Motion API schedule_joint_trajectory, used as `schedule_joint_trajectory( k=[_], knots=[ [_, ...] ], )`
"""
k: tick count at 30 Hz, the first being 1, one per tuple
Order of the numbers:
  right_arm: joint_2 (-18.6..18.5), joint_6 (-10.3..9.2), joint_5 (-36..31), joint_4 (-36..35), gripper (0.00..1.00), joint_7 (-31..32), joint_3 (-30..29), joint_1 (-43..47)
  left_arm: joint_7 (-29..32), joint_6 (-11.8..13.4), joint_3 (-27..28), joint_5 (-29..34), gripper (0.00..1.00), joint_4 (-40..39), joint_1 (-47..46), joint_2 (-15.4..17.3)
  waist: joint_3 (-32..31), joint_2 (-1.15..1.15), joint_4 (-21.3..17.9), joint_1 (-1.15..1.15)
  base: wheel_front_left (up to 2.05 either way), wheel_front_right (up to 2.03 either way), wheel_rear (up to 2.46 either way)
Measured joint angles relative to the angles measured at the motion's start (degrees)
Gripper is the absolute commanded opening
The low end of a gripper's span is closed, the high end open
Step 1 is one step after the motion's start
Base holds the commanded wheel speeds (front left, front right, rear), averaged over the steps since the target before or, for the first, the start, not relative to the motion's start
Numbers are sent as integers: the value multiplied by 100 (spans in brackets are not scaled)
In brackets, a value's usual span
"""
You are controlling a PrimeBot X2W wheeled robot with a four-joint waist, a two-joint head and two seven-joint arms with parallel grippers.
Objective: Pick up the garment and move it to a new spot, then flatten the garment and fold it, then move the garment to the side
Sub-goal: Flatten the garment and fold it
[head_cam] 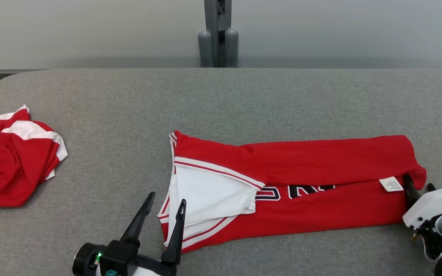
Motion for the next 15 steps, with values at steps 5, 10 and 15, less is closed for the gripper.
schedule_joint_trajectory(
  k=[5, 10, 15],
  knots=[
    [-42, 0, 96, 337, 81, 111, 94, -223, 0, -48, -14, 8, 100, 66, -65, 2, 200, 0, 30, 0, 0, 0, 0],
    [7, 0, 242, 434, 0, 191, 261, -300, 0, -73, -24, 32, 100, 91, -124, 0, 233, 0, 44, 0, 0, 0, 0],
    [-33, 0, 404, 375, 0, 154, 434, -269, 0, -73, -15, 31, 100, 118, -137, 0, 187, 0, 36, 0, 0, 0, 0]
  ],
)
